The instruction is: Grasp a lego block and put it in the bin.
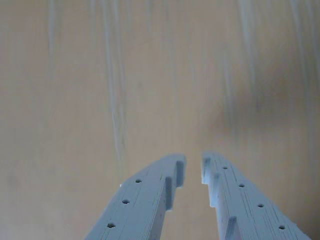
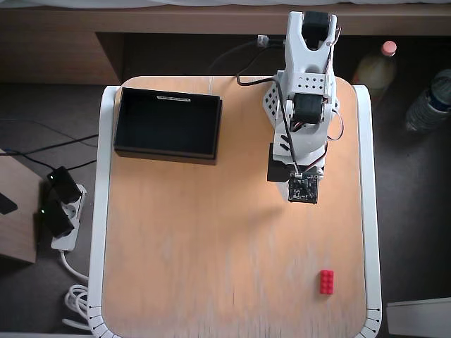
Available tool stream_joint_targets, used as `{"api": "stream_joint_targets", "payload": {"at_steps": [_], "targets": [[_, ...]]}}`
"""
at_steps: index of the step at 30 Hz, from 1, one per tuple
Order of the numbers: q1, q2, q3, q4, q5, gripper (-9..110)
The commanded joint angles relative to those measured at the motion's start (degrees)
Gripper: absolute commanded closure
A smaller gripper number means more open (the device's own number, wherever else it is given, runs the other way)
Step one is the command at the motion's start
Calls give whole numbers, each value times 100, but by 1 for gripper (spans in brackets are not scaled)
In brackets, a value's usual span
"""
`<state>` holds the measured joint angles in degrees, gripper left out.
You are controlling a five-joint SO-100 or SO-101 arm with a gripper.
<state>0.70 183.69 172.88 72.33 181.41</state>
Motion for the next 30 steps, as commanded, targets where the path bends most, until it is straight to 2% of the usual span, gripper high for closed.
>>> {"api": "stream_joint_targets", "payload": {"at_steps": [1,30], "targets": [[-158,246,800,-519,158,101],[-299,-5203,-4922,-703,-369,101]]}}
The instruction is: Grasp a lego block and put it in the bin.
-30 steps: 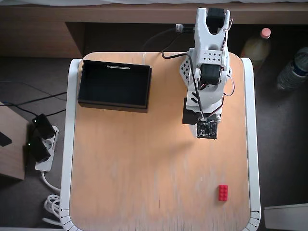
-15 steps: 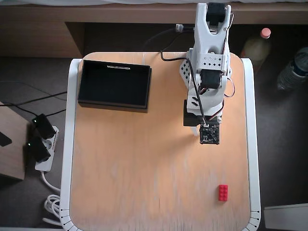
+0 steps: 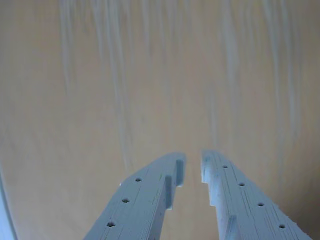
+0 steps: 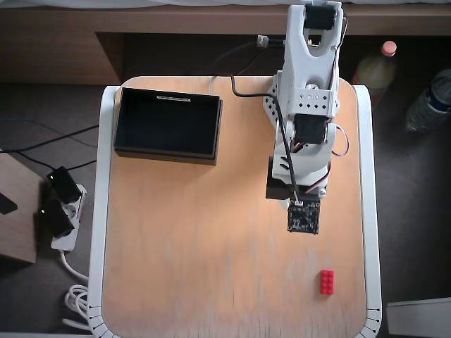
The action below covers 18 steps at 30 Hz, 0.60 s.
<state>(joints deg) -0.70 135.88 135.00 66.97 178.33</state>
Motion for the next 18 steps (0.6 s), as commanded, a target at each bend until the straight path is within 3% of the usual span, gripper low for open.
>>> {"api": "stream_joint_targets", "payload": {"at_steps": [1,18], "targets": [[-176,-580,-1266,-167,-105,101],[-765,-2979,-3393,-158,-817,100]]}}
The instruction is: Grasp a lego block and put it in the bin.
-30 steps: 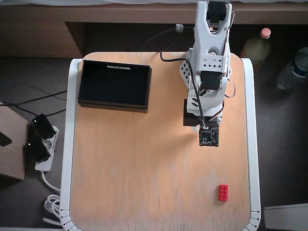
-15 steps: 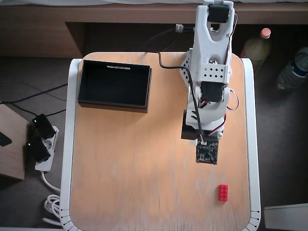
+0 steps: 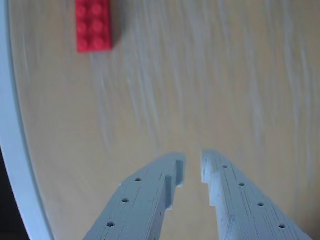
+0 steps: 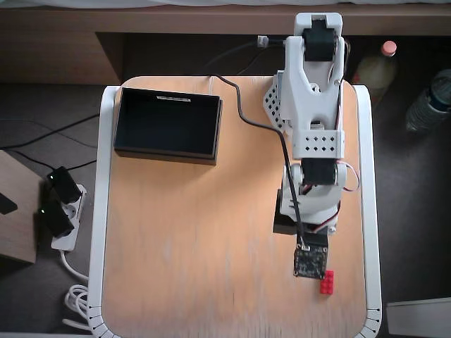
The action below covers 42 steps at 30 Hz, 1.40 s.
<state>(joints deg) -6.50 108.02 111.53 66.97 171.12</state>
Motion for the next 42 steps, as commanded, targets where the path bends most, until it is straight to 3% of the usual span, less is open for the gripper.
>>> {"api": "stream_joint_targets", "payload": {"at_steps": [1,21,42], "targets": [[-220,-308,-1143,-158,-158,98],[-510,-2065,-2347,-519,-712,79],[-791,-3366,-2979,-1107,-949,79]]}}
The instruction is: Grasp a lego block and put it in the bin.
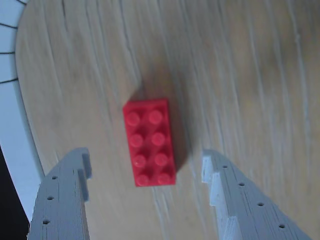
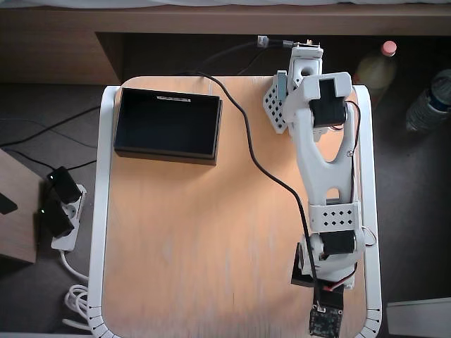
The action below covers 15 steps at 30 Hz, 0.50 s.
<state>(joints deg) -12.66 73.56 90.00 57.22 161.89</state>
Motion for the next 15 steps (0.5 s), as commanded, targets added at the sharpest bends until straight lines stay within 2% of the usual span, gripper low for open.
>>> {"api": "stream_joint_targets", "payload": {"at_steps": [1,15], "targets": [[-176,44,-844,-132,-26,79],[-176,-185,-861,-132,-88,79]]}}
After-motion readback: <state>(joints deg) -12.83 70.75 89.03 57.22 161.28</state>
